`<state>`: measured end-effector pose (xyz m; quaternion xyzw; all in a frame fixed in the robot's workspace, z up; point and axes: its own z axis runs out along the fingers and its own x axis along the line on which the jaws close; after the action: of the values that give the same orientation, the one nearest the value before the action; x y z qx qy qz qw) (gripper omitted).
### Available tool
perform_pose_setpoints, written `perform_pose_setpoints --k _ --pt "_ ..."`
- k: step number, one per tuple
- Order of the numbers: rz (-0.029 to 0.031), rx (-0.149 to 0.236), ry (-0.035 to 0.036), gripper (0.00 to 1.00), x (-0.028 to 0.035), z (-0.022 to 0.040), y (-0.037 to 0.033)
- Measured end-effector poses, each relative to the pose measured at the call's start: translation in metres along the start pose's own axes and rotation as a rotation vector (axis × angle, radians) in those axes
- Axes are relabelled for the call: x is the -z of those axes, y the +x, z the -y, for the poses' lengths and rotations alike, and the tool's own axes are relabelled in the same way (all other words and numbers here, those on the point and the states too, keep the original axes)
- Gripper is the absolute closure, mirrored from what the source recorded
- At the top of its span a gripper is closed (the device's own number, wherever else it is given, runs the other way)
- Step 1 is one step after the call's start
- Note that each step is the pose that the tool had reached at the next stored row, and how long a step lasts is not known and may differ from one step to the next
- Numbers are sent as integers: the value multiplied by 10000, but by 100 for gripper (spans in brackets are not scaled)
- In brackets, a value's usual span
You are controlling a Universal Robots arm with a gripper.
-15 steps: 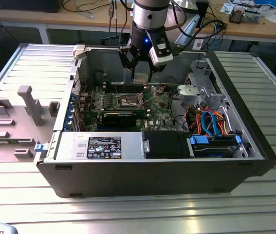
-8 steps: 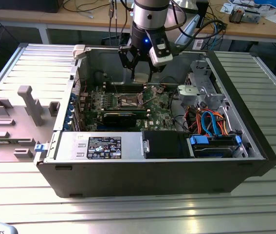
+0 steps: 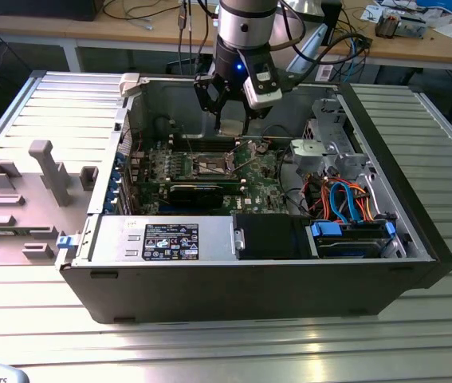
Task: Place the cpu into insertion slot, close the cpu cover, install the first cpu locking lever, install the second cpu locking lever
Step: 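Place the cpu into insertion slot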
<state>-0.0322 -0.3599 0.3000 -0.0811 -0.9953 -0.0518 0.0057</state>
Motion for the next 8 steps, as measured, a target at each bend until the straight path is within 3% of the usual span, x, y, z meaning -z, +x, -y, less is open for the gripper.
perform_pose_setpoints --k 8 --pt "8 -77 -3 46 -3 0 0"
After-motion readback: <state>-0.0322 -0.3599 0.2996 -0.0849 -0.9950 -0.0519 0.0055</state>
